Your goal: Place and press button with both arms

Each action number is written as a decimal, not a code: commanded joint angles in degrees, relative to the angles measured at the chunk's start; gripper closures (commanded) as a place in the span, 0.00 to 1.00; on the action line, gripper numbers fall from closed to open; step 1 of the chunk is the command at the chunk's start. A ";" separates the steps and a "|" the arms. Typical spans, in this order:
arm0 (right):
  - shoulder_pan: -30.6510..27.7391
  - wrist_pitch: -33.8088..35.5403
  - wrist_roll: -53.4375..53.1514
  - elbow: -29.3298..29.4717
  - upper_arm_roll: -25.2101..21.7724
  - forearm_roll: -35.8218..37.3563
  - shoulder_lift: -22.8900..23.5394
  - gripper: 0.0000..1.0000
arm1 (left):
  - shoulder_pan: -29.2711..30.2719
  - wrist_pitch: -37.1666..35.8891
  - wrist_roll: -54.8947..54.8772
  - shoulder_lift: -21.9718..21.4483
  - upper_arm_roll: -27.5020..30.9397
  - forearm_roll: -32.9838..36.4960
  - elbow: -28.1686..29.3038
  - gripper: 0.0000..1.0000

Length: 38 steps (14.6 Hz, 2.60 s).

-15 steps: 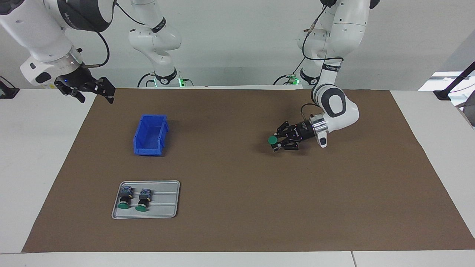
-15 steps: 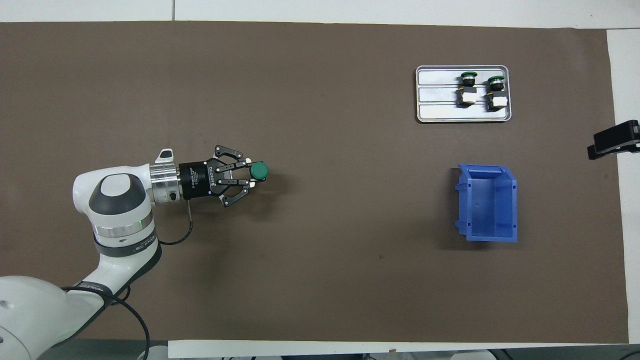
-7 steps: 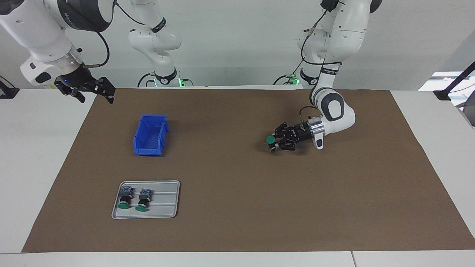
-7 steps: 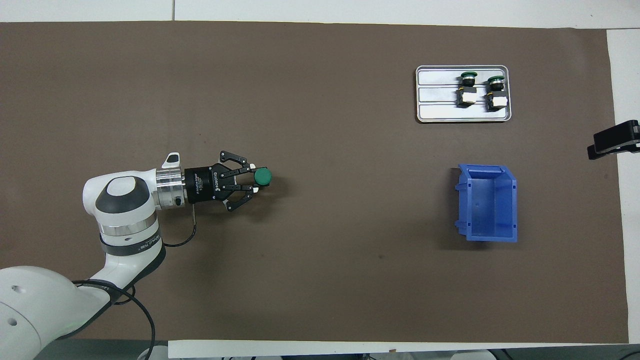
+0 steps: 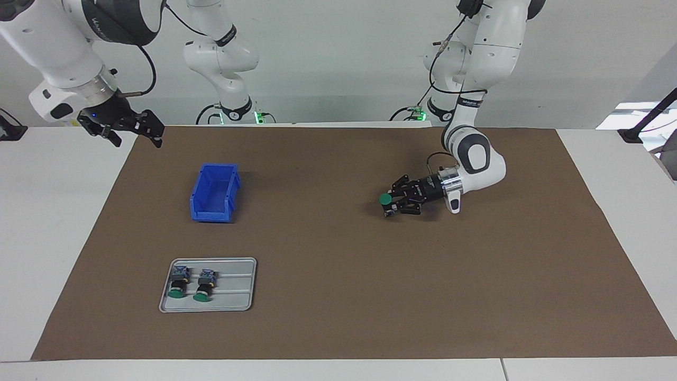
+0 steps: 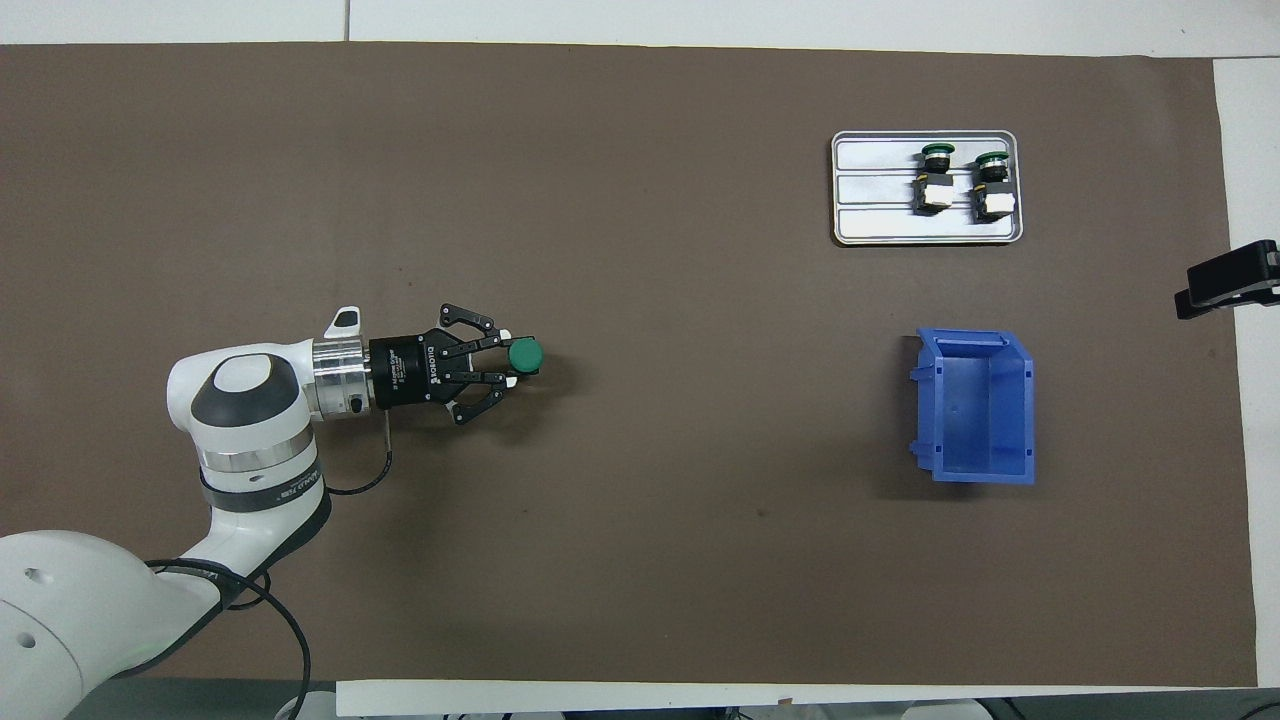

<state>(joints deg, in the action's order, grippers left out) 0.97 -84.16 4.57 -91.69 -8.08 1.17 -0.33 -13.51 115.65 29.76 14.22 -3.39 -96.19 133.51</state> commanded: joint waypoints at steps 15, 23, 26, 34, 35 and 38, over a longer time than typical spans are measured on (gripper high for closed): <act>-0.17 0.14 0.97 -1.56 0.08 -0.03 -1.52 0.01 | -0.20 1.68 -1.37 -0.42 -0.21 -1.37 2.10 0.62; -0.17 0.14 0.97 -1.56 0.08 -0.03 -1.43 0.01 | -0.03 1.77 -0.67 -1.12 -0.04 -1.37 2.72 0.00; -0.17 0.14 0.97 -1.56 0.08 -0.03 -1.43 0.01 | -0.20 2.47 -0.50 -2.00 0.14 -1.37 2.72 0.00; -0.17 0.14 0.97 -1.56 0.08 -0.03 -1.43 0.01 | -4.40 15.36 3.72 -5.69 0.05 -0.49 2.47 0.00; -0.17 0.14 0.97 -1.56 0.08 -0.03 -1.43 0.01 | -4.51 15.65 4.33 -6.39 -0.04 -0.49 2.46 0.00; -0.17 0.14 0.97 -1.56 0.08 -0.03 -1.43 0.01 | -4.25 15.92 8.90 -10.43 0.31 -0.32 2.98 0.00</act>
<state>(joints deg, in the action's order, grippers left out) 0.97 -84.16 4.57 -91.69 -8.08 1.17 -0.34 -17.26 129.95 35.44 7.67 -3.60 -96.34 134.98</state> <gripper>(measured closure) 0.013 0.000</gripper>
